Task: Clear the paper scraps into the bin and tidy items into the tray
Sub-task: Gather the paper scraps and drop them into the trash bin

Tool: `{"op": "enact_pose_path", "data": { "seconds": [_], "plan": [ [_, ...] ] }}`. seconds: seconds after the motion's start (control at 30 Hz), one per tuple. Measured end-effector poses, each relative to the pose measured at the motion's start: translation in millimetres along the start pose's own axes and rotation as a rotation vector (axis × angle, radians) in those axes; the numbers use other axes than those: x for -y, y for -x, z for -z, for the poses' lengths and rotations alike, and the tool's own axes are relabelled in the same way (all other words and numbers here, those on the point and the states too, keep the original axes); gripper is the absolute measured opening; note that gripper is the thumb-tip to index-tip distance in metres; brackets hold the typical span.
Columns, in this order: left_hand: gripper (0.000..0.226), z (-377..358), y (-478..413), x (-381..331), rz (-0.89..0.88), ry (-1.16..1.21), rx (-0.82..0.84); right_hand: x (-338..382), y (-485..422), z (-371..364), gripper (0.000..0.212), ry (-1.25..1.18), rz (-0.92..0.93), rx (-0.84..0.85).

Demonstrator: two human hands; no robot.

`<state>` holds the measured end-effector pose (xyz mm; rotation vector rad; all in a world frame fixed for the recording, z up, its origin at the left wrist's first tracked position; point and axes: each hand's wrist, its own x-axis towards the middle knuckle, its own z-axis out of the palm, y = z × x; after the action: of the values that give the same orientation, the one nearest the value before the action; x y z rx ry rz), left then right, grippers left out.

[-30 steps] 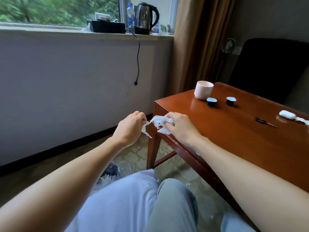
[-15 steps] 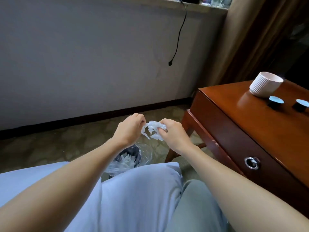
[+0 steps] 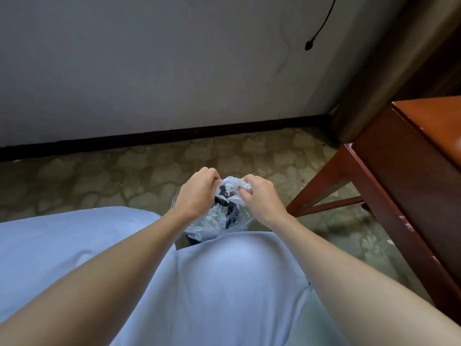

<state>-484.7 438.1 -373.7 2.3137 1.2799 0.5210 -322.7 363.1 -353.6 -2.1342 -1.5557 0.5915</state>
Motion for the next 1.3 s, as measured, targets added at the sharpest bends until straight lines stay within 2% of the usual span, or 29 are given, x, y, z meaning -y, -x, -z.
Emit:
{"op": "enact_pose_path", "data": {
  "seconds": [0.3, 0.57, 0.87, 1.13, 1.3],
  "plan": [
    [0.019, -49, -15, 50, 0.113, 0.105, 0.007, -17, -39, -74, 0.031, -0.043, -0.096, 0.051],
    [0.016, -100, -27, 82, 0.268, 0.224, -0.001, -30, -63, -131, 0.02, -0.209, -0.219, -0.045],
    [0.016, -138, -33, 109, 0.408, 0.296, -0.012, -51, -86, -160, 0.023, -0.238, -0.259, -0.031],
    [0.016, -148, -39, 112, 0.45, 0.378, -0.019, -60, -98, -184, 0.025, -0.207, -0.236, -0.028],
    [0.031, -158, -36, 117, 0.452, 0.348, 0.033, -66, -98, -184, 0.031, -0.176, -0.283, -0.009]
  ]
}}
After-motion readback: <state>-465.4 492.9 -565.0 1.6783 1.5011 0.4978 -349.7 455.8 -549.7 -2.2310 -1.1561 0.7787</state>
